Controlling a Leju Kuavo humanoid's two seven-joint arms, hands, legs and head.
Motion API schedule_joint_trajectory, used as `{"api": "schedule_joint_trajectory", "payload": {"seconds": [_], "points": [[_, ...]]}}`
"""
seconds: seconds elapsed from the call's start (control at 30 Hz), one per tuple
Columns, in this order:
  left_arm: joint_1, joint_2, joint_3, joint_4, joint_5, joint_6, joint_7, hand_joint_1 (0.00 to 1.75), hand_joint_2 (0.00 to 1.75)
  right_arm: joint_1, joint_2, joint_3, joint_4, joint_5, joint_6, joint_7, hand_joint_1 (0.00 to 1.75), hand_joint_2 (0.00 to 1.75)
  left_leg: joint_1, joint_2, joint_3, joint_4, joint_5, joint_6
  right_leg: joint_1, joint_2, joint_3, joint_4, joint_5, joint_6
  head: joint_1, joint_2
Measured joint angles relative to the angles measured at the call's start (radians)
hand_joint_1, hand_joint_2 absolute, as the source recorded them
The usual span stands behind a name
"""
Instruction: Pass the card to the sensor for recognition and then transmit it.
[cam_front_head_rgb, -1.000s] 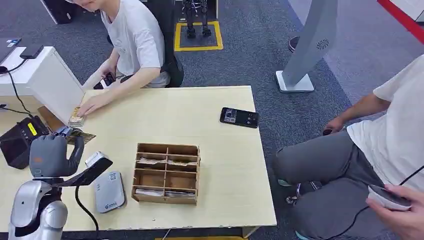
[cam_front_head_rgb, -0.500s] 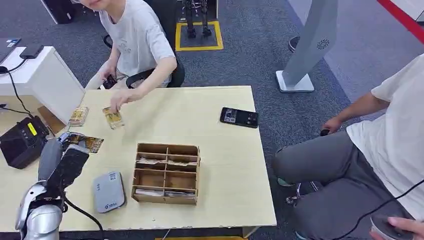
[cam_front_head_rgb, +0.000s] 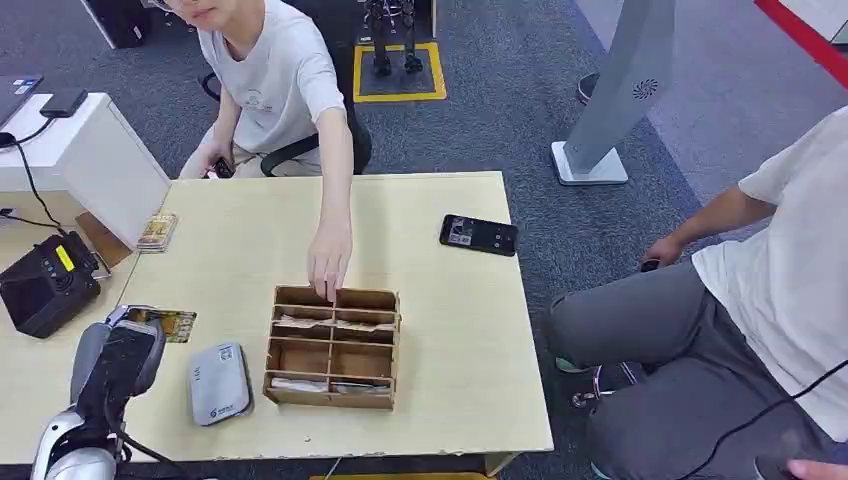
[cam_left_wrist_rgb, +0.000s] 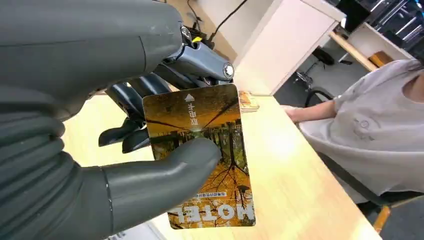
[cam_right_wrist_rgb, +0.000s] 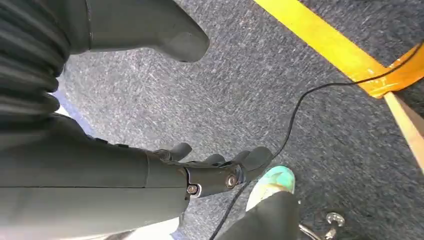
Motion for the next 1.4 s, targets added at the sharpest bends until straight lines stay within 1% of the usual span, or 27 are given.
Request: {"api": "schedule_joint_trajectory", "payload": {"seconds": [0.13,0.33,0.97,1.13,1.23,1.33,1.37,1.4], "points": [[0.029,-0.007,0.016,0.000,0.004,0.001,-0.010,1.75,1.75,0.000,0.000,-0.005,0.000,0.000,-0.001,-0.006,0.00,1.75,0.000,0.000,0.000,0.000,0.000,0.000,0.000,0.000,0.000,0.000,0.000,0.000,0.000,0.000],[0.044,-0.014,0.030,0.000,0.005,0.001,-0.010,1.75,1.75,0.000,0.000,-0.007,0.000,0.000,-0.002,-0.006,0.00,1.75,0.000,0.000,0.000,0.000,0.000,0.000,0.000,0.000,0.000,0.000,0.000,0.000,0.000,0.000],[0.056,-0.016,0.035,0.000,-0.007,0.001,-0.015,1.75,1.75,0.000,0.000,-0.007,0.000,0.000,0.000,-0.001,0.00,1.75,0.000,0.000,0.000,0.000,0.000,0.000,0.000,0.000,0.000,0.000,0.000,0.000,0.000,0.000],[0.086,-0.039,0.036,-0.001,-0.024,0.000,-0.038,1.75,1.75,0.004,0.000,-0.007,0.000,0.001,0.005,0.022,0.00,1.75,0.000,-0.001,0.000,0.000,0.000,0.000,0.000,-0.001,0.000,0.000,0.000,0.000,0.000,0.000],[0.085,-0.055,0.036,-0.001,-0.086,0.006,-0.039,1.75,1.75,0.004,0.000,-0.007,0.000,0.000,0.000,0.009,0.00,1.75,0.000,0.000,0.000,0.000,0.000,0.000,0.000,-0.001,0.000,0.000,0.000,0.000,0.000,0.000],[0.079,-0.069,0.035,0.000,-0.129,0.017,-0.028,1.75,1.75,0.003,0.000,-0.008,0.000,0.000,-0.001,-0.007,0.00,1.75,0.000,0.000,0.000,0.000,0.000,0.000,0.000,-0.001,0.000,0.000,0.000,0.000,0.000,0.000],[0.076,-0.073,0.035,0.000,-0.154,0.028,-0.018,1.75,1.75,0.002,0.000,-0.008,0.000,0.001,-0.001,-0.006,0.00,1.75,0.000,0.000,0.000,0.000,0.000,0.000,0.000,-0.001,0.000,0.000,0.000,0.000,0.000,0.000],[0.073,-0.076,0.034,0.002,-0.203,0.046,-0.002,1.75,1.75,0.002,0.000,-0.008,0.000,0.001,0.000,-0.002,0.00,1.75,0.000,0.000,0.001,0.000,0.000,0.000,0.000,-0.001,0.000,0.000,0.000,0.000,0.000,0.000]]}}
